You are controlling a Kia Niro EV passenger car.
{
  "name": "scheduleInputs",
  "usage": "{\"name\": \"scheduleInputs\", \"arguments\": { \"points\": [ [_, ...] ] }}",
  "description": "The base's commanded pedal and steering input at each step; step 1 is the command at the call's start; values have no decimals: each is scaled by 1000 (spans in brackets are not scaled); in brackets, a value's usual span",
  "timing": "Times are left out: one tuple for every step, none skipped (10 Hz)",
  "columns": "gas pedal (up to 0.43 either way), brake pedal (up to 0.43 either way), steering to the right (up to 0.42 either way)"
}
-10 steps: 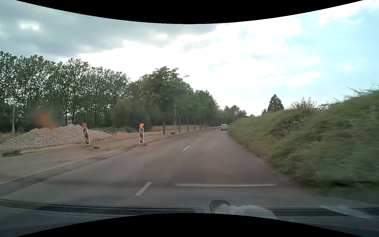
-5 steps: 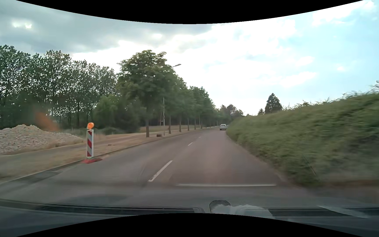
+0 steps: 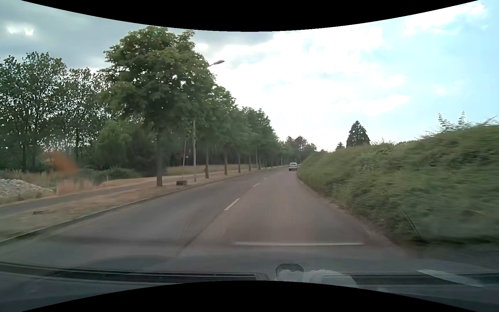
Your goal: Follow the waypoints while adhering to traffic rules and regulations
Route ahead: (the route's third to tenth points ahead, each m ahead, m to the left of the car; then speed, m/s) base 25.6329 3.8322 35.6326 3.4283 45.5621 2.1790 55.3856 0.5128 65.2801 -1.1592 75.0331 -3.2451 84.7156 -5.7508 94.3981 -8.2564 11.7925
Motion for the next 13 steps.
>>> {"name": "scheduleInputs", "arguments": {
  "points": [
    [79,0,15],
    [79,0,14],
    [87,0,13],
    [87,0,12],
    [87,0,11],
    [87,0,11],
    [98,0,11],
    [98,0,11],
    [98,0,11],
    [98,0,10],
    [87,0,10],
    [87,0,11],
    [87,0,11]
  ]
}}
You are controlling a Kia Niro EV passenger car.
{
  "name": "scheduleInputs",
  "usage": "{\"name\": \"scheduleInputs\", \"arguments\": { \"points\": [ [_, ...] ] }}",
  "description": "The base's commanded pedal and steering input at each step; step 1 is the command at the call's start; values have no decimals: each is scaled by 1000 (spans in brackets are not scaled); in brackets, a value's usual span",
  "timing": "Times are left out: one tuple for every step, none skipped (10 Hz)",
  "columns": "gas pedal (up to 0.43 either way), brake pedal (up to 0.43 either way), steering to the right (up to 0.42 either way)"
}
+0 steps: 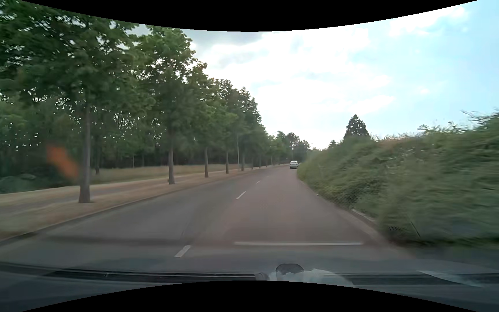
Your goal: Follow the waypoints while adhering to traffic rules and regulations
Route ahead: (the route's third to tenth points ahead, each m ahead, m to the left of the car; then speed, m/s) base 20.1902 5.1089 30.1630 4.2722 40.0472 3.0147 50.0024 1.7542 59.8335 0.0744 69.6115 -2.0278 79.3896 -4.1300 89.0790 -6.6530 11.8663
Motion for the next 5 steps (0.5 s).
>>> {"name": "scheduleInputs", "arguments": {
  "points": [
    [87,0,11],
    [87,0,11],
    [87,0,11],
    [87,0,11],
    [87,0,11]
  ]
}}
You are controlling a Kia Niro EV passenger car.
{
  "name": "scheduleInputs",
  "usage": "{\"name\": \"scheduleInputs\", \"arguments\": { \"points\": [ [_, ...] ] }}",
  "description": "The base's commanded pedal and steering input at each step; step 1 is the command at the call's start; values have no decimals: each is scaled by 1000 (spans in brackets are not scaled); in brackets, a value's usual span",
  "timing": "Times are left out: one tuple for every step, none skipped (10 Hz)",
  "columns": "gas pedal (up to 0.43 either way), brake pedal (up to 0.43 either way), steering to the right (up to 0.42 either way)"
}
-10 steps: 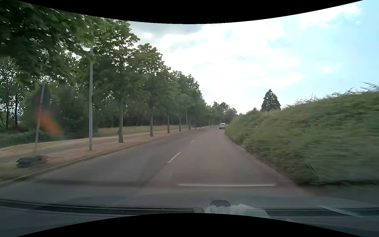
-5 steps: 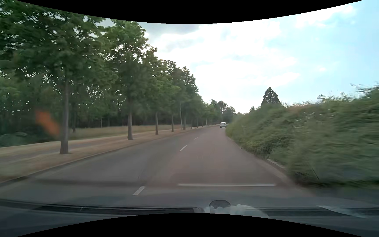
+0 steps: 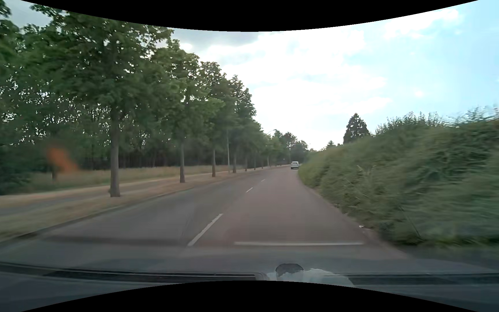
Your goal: Follow the waypoints while adhering to traffic rules and regulations
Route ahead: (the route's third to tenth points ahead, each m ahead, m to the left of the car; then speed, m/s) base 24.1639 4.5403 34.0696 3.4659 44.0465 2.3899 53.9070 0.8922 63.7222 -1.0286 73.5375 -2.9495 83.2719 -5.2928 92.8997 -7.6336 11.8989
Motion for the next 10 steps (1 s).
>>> {"name": "scheduleInputs", "arguments": {
  "points": [
    [87,0,11],
    [87,0,11],
    [87,0,11],
    [87,0,11],
    [87,0,11],
    [87,0,11],
    [87,0,12],
    [87,0,12],
    [98,0,12],
    [98,0,12]
  ]
}}
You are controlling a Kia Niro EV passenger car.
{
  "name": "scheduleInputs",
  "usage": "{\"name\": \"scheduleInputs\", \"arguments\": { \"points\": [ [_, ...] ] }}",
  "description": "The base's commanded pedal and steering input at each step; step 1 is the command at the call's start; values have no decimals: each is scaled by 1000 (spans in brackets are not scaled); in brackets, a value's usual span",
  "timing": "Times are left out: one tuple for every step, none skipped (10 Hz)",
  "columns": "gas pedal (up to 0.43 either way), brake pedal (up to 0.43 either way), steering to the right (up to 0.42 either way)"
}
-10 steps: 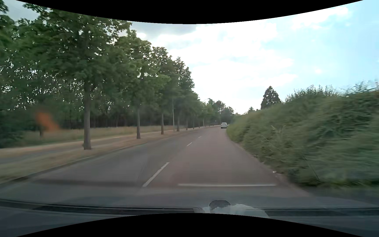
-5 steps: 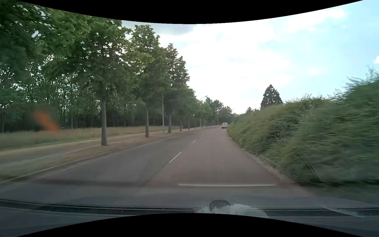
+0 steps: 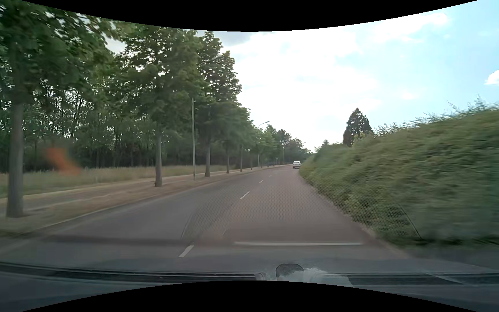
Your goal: Follow the waypoints while adhering to traffic rules and regulations
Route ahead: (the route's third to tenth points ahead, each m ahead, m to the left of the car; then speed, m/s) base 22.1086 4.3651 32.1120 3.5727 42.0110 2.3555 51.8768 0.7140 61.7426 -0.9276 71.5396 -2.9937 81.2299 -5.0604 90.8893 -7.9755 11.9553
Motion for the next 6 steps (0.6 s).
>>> {"name": "scheduleInputs", "arguments": {
  "points": [
    [98,0,12],
    [98,0,12],
    [98,0,12],
    [110,0,12],
    [110,0,12],
    [110,0,12]
  ]
}}
